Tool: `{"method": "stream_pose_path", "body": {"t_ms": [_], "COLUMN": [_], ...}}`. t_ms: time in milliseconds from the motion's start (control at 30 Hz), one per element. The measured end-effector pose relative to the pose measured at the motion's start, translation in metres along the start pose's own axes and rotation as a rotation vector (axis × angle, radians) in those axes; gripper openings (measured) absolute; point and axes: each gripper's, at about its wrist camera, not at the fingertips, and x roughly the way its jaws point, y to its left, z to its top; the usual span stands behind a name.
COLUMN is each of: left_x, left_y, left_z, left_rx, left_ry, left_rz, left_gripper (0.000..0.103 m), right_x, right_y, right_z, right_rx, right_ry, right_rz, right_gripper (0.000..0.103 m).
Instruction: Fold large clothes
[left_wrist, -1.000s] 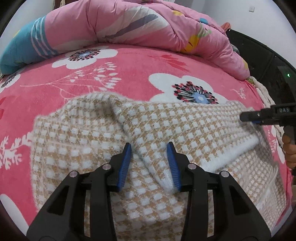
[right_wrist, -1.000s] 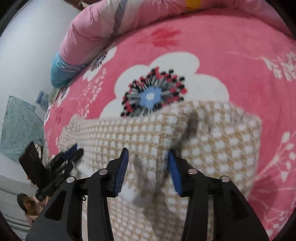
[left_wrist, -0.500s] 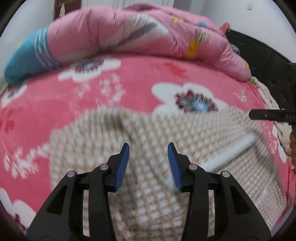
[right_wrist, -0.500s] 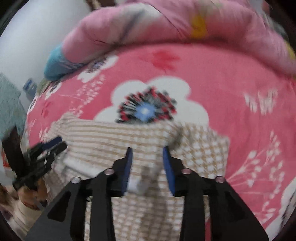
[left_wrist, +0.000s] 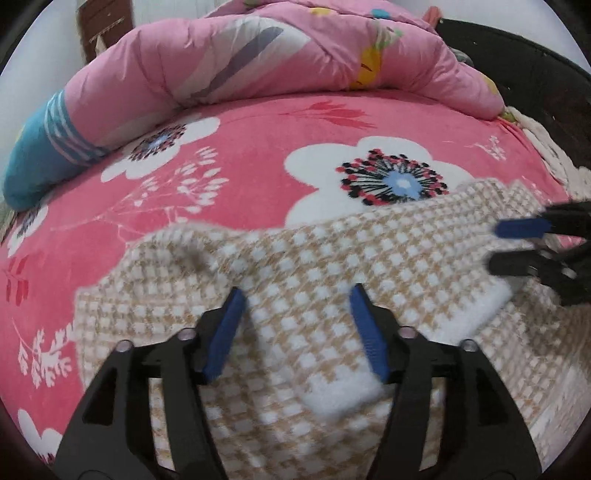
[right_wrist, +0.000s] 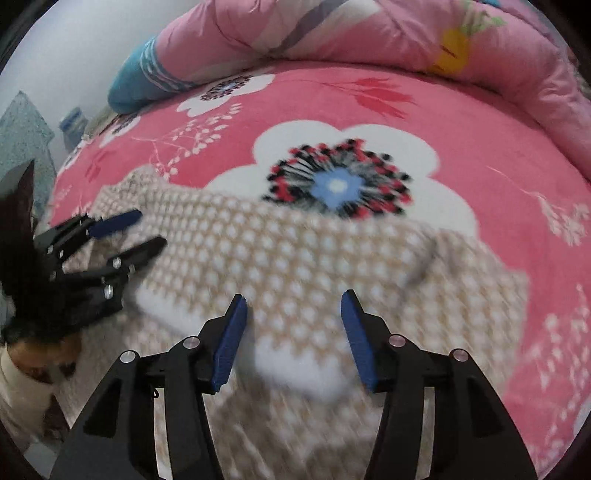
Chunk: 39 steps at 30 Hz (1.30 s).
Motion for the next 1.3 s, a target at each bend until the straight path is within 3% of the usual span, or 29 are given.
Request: {"method": "stream_pose_path", "body": {"t_ms": [67, 133, 267, 367, 433, 600, 667, 733, 800, 933, 1167, 1300], "left_x": [0.002, 0.000, -0.018, -0.030, -0.034, -0.080, -0.105, -0.128, -0.146, -0.179, -0.192, -0.176], "left_y": [0.011, 0.014, 0.004, -0.009, -0.010, 0.008, 0.013, 0.015, 0.018, 0.028, 0.039, 0.053], "left_z": [0.000, 0.001, -0.003, -0.013, -0.019, -0.044, -0.060, -0.078, -0.097, -0.141, -0.189, -0.192], "left_rx": [-0.059, -0.083, -0.071, -0.013, 0.003, -0.065, -0.094, -0.107, -0.114, -0.152, -0.181, -0.235], "left_ry": [0.012, 0.005, -0.020, -0.008, 0.015, -0.019, -0.046, -0.070, -0.088, -0.117, -0.131, -0.116], "left_rz": [-0.054, -0.069, -0.029, 0.033, 0.075, 0.077, 0.077, 0.085, 0.102, 0.125, 0.095, 0.043], "left_gripper": [0.065, 0.065, 0.064, 0.065, 0.065, 0.067, 0.072, 0.075, 0.075, 0.075, 0.074, 0.059], "right_x": [-0.010, -0.024, -0.014, 0.026, 0.017, -0.031, -0.057, -0.082, -0.098, -0.102, -0.055, -0.053], "right_y": [0.007, 0.018, 0.041, 0.048, 0.054, 0.069, 0.075, 0.082, 0.091, 0.113, 0.107, 0.094], "right_z": [-0.001, 0.004, 0.014, 0.003, -0.005, -0.033, -0.049, -0.067, -0.086, -0.126, -0.172, -0.178], "right_rx": [-0.003, -0.013, -0.057, -0.110, -0.123, -0.128, -0.127, -0.126, -0.134, -0.154, -0.099, -0.049], "right_ry": [-0.002, -0.052, -0.094, -0.003, -0.021, -0.051, -0.089, -0.146, -0.174, -0.158, -0.032, -0.045], "right_rz": [-0.036, -0.020, -0.030, -0.108, -0.153, -0.190, -0.147, -0.088, -0.036, 0.061, 0.117, 0.194], "right_gripper": [0.052, 0.052, 0.053, 0.060, 0.062, 0.063, 0.069, 0.083, 0.088, 0.088, 0.088, 0.088]}}
